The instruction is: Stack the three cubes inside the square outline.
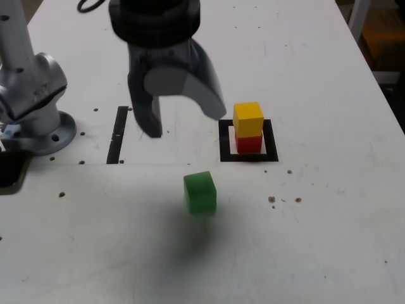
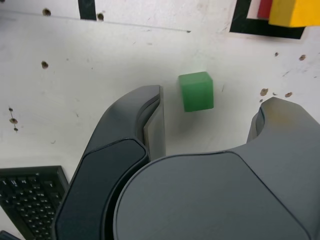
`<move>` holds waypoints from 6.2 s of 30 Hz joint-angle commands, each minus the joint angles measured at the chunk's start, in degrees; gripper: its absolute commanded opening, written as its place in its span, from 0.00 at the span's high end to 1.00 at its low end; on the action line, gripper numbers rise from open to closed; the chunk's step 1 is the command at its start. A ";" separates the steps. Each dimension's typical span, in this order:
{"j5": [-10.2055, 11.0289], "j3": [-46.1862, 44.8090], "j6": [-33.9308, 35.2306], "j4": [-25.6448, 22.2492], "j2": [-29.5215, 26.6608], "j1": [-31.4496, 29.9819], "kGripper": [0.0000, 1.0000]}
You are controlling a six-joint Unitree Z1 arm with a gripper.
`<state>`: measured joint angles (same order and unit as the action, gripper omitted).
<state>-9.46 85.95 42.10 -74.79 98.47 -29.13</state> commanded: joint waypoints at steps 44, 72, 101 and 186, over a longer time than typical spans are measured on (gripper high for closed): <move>-5.53 -12.89 0.34 20.59 11.21 0.58 0.29; -3.84 -15.28 -1.94 25.85 13.01 1.97 0.72; 6.96 -4.38 6.69 -2.38 -0.01 2.19 0.74; -0.95 18.95 -30.05 -6.85 18.09 24.38 0.25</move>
<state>-10.82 104.45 12.01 -81.22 117.72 -4.88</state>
